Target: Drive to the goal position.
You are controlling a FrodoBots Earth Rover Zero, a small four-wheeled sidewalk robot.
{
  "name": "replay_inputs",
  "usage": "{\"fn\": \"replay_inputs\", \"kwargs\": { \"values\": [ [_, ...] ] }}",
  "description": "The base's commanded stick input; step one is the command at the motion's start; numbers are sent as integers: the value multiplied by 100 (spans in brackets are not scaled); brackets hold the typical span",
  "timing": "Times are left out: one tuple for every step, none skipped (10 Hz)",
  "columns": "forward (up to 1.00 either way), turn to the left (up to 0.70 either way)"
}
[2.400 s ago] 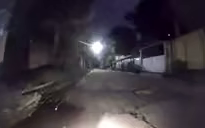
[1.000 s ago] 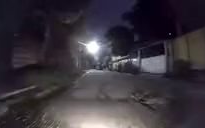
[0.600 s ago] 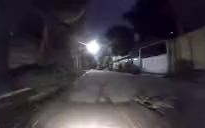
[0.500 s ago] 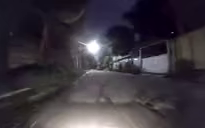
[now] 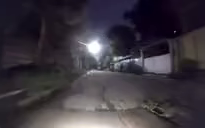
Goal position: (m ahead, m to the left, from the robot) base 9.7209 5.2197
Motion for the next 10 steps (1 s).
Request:
{"fn": "replay_inputs", "kwargs": {
  "values": [
    [50, 0],
    [50, 0],
    [50, 0],
    [50, 0],
    [50, 0],
    [50, 0],
    [50, 0],
    [50, 0],
    [50, 0],
    [50, 0]
  ]
}}
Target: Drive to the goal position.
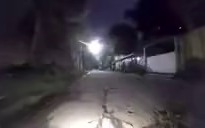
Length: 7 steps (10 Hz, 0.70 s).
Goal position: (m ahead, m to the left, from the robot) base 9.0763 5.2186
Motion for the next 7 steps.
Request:
{"fn": "replay_inputs", "kwargs": {
  "values": [
    [50, 0],
    [50, 0],
    [50, 0],
    [50, 0],
    [50, 0],
    [50, 0],
    [50, 0]
  ]
}}
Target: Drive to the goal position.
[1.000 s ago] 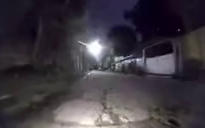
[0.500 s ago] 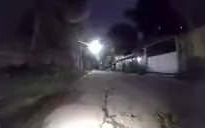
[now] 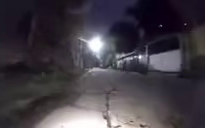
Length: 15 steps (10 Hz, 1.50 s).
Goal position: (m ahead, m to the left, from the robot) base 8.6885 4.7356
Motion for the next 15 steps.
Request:
{"fn": "replay_inputs", "kwargs": {
  "values": [
    [50, 0],
    [50, 0],
    [50, 0],
    [50, 0],
    [50, 0],
    [50, 0],
    [50, 0],
    [50, 0],
    [50, 0],
    [50, 0],
    [50, 0],
    [50, 0],
    [50, 0],
    [50, 0],
    [50, 0]
  ]
}}
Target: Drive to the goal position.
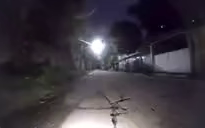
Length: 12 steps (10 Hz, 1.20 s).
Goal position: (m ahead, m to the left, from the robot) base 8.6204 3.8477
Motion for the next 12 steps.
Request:
{"fn": "replay_inputs", "kwargs": {
  "values": [
    [50, 0],
    [50, 0],
    [50, 0],
    [50, 0],
    [50, 0],
    [50, 0],
    [50, 0],
    [50, 0],
    [50, 0],
    [50, 0],
    [50, 0],
    [50, 0]
  ]
}}
